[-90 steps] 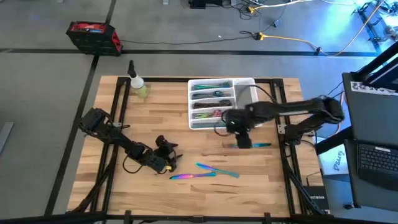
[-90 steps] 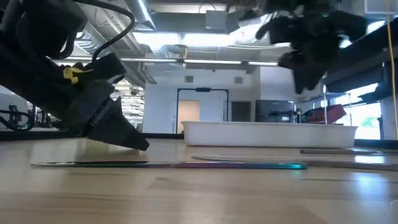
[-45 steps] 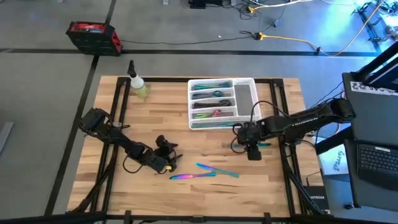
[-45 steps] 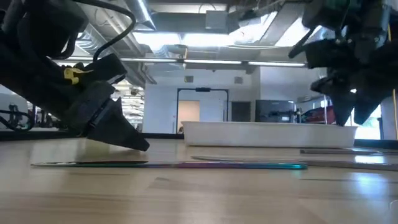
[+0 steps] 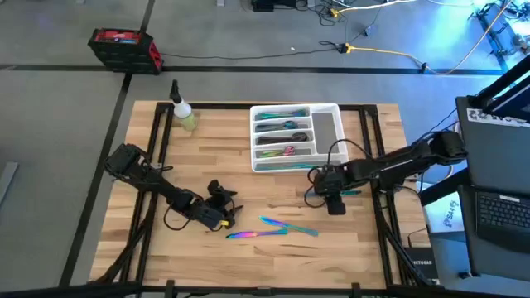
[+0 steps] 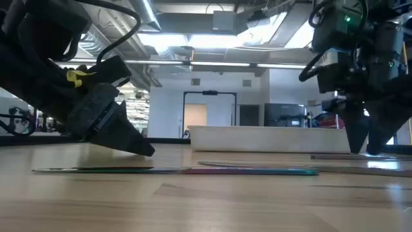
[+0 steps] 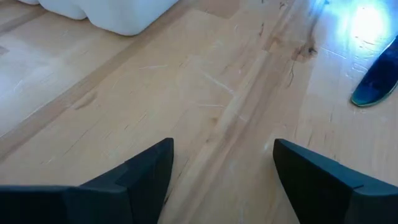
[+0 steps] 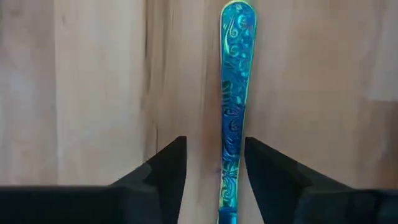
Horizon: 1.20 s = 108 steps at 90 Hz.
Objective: Sort silverware
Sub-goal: Put the blue knife on the white silverware tray
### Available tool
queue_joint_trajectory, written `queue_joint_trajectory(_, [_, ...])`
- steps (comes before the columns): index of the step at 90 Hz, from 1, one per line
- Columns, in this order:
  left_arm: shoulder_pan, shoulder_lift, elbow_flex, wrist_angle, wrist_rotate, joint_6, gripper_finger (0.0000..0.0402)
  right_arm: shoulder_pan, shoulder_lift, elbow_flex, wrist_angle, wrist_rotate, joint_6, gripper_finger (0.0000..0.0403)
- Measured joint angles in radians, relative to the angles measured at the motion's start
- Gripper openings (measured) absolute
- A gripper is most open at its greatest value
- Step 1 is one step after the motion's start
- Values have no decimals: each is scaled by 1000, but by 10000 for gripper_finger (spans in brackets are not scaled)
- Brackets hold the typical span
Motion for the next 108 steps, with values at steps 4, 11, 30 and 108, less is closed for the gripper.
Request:
queue_joint_trajectory(4, [0, 0, 0, 0, 0, 0, 263, 0, 14, 0, -3, 4, 1, 131])
queue_joint_trajectory(11, [0, 0, 0, 0, 1, 0, 263, 0, 33, 0, 1, 11, 1, 115])
queue_joint_trajectory(30, [0, 0, 0, 0, 1, -3, 263, 0, 45, 3, 1, 24, 11, 92])
queue_joint_trajectory(108, [0, 0, 0, 0, 1, -1, 263, -1, 48, 18, -25, -7, 31, 89])
